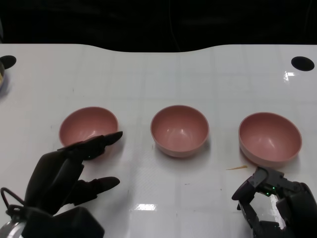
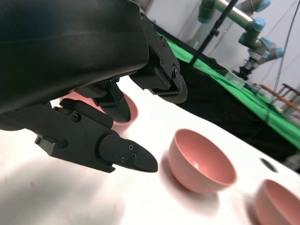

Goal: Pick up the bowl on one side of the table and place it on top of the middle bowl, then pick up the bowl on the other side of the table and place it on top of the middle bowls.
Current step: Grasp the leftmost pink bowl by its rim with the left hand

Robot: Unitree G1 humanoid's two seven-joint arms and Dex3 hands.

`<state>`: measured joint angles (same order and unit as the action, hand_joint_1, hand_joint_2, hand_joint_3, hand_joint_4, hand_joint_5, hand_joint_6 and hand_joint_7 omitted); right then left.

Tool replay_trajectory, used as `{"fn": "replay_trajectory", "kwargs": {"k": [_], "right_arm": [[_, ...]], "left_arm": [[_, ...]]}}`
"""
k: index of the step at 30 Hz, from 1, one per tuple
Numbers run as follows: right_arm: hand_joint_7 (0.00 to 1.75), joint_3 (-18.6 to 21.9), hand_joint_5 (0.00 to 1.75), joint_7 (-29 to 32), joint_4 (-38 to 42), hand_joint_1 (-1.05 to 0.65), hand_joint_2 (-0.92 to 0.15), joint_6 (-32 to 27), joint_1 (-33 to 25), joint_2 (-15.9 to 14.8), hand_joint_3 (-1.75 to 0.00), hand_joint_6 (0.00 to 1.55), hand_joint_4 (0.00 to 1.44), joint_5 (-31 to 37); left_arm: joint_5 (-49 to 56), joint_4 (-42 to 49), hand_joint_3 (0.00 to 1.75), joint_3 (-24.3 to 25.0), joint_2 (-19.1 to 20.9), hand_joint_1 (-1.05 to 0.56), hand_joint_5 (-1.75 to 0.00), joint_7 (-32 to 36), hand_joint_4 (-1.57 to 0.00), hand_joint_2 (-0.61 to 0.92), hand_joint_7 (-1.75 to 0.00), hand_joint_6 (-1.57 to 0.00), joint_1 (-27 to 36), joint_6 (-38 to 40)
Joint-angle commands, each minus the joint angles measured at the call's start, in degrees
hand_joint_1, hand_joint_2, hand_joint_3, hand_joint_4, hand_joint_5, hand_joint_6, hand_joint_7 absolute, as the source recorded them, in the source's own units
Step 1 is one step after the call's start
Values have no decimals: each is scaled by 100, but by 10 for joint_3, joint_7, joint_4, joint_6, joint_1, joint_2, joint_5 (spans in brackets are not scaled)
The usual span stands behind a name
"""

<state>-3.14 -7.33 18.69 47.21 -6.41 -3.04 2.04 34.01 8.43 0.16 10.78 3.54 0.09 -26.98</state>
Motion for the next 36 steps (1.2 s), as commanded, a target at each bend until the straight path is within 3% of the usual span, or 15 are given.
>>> {"fn": "replay_trajectory", "kwargs": {"k": [1, 7, 16, 26, 34, 36], "right_arm": [[131, 3, 154, 1, 2, -12, -41, 1, 3, -5, -122, 72, 69, 0], [131, 4, 154, 10, 8, -11, -40, 8, 6, -2, -123, 73, 70, 12], [132, 4, 152, 15, 0, -12, -40, 2, 2, -6, -122, 73, 71, 18], [129, 4, 153, 18, 0, -12, -39, 3, 1, -6, -123, 74, 71, 23], [129, 5, 153, 23, 7, -12, -38, 11, 6, -4, -125, 76, 73, 28], [129, 5, 152, 26, 5, -13, -38, 8, 6, -5, -125, 75, 72, 34]], "left_arm": [[68, -12, 3, -17, 22, -46, -35, 50, -47, 92, 0, -43, -21, 47], [178, -9, 4, -68, 49, -50, -30, 90, -40, 92, 0, -31, -54, 136], [269, -11, 12, -145, 47, -55, -22, 27, -27, 92, 0, -22, -98, 307], [297, 82, 7, -223, 36, -56, -20, -16, -40, 92, -2, -30, -179, 425], [283, 205, 11, -273, 30, -53, -19, -9, -50, 92, -3, -37, -254, 442], [280, 236, 13, -285, 27, -52, -22, -14, -60, 92, -4, -42, -274, 445]]}}
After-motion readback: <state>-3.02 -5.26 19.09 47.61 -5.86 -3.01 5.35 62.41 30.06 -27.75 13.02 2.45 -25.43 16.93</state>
